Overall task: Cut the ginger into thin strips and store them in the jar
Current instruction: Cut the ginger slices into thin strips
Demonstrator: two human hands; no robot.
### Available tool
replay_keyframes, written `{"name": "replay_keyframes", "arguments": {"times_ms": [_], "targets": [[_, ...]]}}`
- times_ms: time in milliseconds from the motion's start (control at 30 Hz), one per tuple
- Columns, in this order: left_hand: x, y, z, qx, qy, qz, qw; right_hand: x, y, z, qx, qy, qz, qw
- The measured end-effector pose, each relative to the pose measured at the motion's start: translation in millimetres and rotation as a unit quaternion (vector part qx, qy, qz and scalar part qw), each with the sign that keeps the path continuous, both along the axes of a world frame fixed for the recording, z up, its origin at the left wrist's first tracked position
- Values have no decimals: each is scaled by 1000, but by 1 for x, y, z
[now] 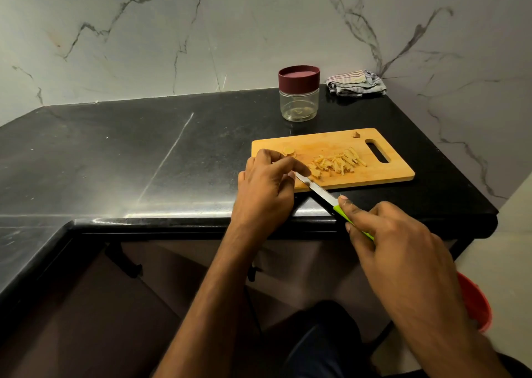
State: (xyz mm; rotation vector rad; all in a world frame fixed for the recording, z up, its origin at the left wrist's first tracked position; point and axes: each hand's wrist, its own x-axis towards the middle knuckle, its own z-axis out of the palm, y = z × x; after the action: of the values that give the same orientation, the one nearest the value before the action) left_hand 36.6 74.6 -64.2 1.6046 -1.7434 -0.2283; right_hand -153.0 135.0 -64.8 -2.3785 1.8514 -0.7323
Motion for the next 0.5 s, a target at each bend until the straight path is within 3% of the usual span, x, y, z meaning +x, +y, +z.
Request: {"name": "replay_keyframes", "arguments": {"times_ms": [200,267,400,500], "targets": [[0,-3,0,32,-79,-11,996,0,0,2,6,-6,9,1000],[2,-4,-2,23,-38,-13,999,0,1,3,7,-15,16,1000],[8,-3,-4,-26,121,25,992,2,3,5,-17,-74,37,996],[9,-3,-3,-49,152,41,986,6,3,4,-31,-118,58,991]]}}
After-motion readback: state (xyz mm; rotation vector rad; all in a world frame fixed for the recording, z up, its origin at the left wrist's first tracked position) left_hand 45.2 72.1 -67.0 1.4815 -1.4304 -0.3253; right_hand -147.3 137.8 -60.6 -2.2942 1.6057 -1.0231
